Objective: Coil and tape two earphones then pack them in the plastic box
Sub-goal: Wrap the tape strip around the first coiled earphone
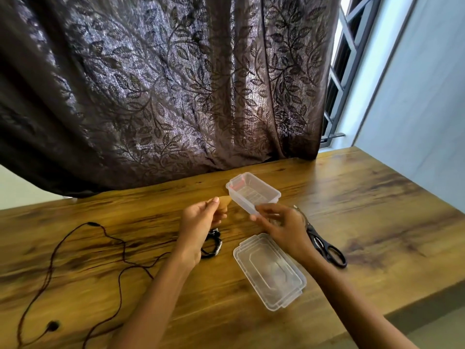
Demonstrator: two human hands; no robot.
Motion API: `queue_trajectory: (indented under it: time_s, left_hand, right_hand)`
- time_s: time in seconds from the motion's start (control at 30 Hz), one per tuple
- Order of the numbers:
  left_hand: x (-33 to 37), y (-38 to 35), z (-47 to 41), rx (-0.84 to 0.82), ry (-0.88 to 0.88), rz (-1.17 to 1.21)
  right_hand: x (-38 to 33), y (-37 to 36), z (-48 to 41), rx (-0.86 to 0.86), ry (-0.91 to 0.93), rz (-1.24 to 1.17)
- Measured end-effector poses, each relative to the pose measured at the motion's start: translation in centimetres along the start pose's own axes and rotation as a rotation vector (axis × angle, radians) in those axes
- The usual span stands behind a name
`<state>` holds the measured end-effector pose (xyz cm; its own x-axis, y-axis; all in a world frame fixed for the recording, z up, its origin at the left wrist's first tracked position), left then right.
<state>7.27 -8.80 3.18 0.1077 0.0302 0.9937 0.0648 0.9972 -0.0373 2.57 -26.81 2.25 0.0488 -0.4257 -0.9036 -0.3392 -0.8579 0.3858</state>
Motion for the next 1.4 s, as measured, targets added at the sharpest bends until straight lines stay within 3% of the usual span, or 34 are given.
queue_trajectory:
  time_s: [0.1, 0.33, 0.43, 0.73, 0.87, 1.07, 1.2, 1.4]
  left_hand:
    - [-0.1, -0.3, 0.0, -0.042, 0.012, 0.003]
    - [0.3, 0.1, 0.1, -0.133, -0.012, 0.007]
    - [0.4, 0.7, -0.2, -0.148, -0.008, 0.004]
    - [-1.1, 2.6, -1.8, -0.239, 0.173, -0.016]
    - [-2.7, 3.8, -2.4, -0.251, 0.249, -0.016]
    - [-7.2, 7.1, -4.9, 0.026, 0.219, -0.431]
    - [-10.1, 6.8, -6.3, 0.085, 0.216, -0.754]
    - [-11.3, 5.1, -7.8, 0.098, 0.039, -0.957]
  right_hand:
    - [-3.0, -2.4, 0.3, -0.094, -0.076, -0.399]
    - [-3.6, -5.7, -0.1, -0.2, -0.351, -0.683]
    - [-3.6, -6.3, -0.5, -0.176, -0.367, -0.808]
    - [-2.2, -8.2, -1.6, -0.155, -0.425, -0.764]
    - [-0.3, -8.1, -1.9, 0.014, -0.464, -0.746]
    - [3.1, -8.7, -1.3, 0.155, -0.488, -0.665]
    - [5.0, -11.3, -0.2, 0.157, -0.553, -0.676]
    - [6.4, -13.0, 0.1, 0.132, -0.564, -0.673]
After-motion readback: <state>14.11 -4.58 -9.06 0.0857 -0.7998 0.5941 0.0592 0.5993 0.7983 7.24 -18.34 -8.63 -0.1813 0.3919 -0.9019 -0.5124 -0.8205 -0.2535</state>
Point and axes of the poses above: each hand's wrist, its own z-axis away from the middle knuckle, its own y-axis out of the back of the hand, x = y × z, the point moved 7 cm from there along -z, towards the middle knuckle, and after that the axes turned 3 degrees about x, right-handed, at the moved point
